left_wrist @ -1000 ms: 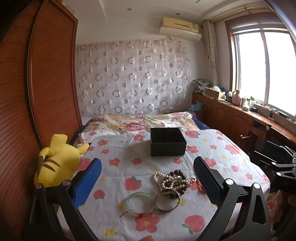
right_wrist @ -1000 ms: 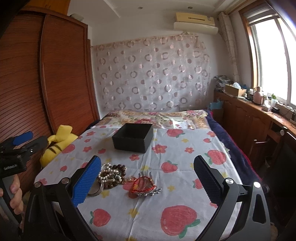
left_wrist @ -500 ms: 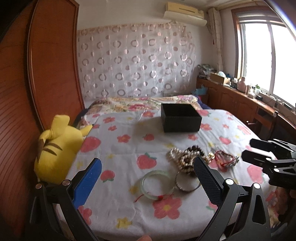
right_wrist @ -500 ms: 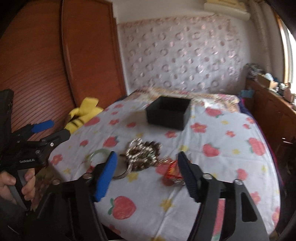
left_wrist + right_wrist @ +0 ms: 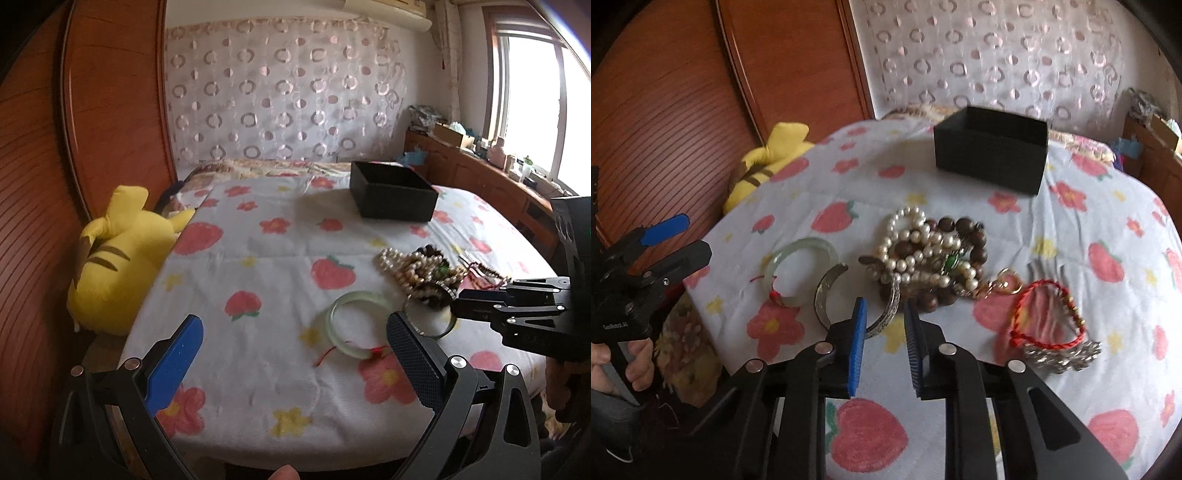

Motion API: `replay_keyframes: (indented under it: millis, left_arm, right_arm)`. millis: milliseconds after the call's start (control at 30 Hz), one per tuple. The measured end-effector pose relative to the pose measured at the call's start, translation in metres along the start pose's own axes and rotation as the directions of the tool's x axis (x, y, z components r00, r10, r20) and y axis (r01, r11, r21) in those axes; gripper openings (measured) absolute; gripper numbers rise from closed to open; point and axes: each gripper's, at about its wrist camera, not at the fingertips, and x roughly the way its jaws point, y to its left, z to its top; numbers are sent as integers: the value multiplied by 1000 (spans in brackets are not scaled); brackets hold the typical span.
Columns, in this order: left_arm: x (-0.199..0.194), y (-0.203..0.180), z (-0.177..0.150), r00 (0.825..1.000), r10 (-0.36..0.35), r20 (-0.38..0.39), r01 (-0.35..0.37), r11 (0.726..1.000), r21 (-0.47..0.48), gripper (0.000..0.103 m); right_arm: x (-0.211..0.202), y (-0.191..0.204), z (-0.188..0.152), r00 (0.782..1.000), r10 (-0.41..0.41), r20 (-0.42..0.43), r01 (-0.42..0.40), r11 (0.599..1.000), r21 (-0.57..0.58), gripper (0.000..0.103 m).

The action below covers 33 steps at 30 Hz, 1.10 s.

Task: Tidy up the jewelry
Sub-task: 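Close the left tool on the jade bangle while the right tool grasps the silver bangle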

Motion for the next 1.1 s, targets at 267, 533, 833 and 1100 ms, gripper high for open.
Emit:
replay_keyframes:
  millis: [267, 533, 833, 1100]
  left_arm:
    - [16, 9, -10, 999, -16, -44, 15, 1000, -28, 96]
    - [30, 5, -11, 994, -85, -73, 83, 996, -32, 96]
    - [55, -6, -5, 971, -194, -141, 192, 981, -27, 38]
    - [77, -15, 4, 964, -187, -189, 192, 981, 4, 22]
  right_arm:
    - [17, 3, 6, 998, -43, -36, 43, 999, -7, 12]
    - [-6, 4, -5, 999, -35, 5, 35, 998, -49, 5]
    - [-29, -10, -4, 996, -55, 69, 56, 998, -22, 5]
    - [-33, -14, -5, 995, -52, 86, 53, 999, -5, 5]
